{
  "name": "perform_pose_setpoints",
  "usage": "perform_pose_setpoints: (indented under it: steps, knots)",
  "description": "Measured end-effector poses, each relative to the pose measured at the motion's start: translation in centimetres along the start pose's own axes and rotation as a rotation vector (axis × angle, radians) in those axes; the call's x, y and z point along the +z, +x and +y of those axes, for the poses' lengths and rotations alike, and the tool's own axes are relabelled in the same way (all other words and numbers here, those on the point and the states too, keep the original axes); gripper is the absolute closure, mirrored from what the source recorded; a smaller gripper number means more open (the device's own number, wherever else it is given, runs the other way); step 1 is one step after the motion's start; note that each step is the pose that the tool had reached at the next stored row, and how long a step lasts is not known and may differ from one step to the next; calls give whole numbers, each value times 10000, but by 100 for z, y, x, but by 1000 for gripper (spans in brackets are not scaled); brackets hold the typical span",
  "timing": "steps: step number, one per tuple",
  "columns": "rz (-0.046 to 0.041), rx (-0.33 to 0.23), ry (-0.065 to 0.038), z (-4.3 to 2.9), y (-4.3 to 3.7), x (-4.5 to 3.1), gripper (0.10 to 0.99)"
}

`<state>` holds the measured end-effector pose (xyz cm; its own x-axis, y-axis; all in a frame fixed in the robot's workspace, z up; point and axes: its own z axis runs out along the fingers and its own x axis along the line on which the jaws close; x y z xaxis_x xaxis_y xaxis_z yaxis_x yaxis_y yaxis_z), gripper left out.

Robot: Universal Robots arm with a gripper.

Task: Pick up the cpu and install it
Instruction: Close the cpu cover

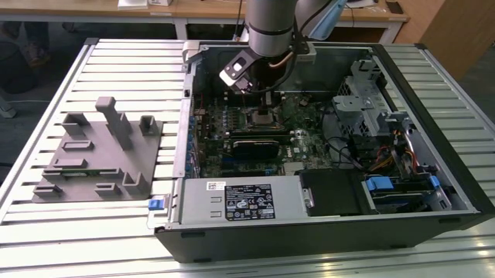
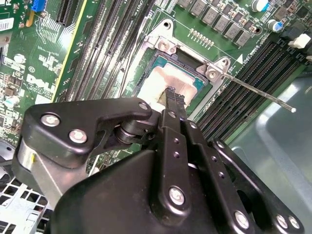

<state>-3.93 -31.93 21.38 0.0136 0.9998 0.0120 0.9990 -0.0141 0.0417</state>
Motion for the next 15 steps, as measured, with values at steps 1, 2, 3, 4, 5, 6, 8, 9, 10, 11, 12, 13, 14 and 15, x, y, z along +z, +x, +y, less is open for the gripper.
perform_pose_setpoints:
  steps: [1,2,3,4,5,6,8,9,10,11,12,13,14,15]
  knots:
    - [1,0,0,0,0,-3,980]
    - [0,-1,-1,0,0,-6,980]
    - [1,0,-1,1,0,-8,980]
    - [0,0,0,1,0,-11,980]
    - [1,0,-1,1,1,-13,980]
    - [0,0,0,1,0,-16,980]
    - [0,0,0,1,0,-23,980]
    - [1,0,-1,1,1,-25,980]
    - [3,0,-2,2,1,-26,980]
    - [2,0,-2,1,1,-27,980]
    - [0,0,0,1,1,-29,980]
    - [0,0,0,1,1,-31,980]
    - [2,0,-1,2,1,-36,980]
    - [-1,0,0,2,1,-41,980]
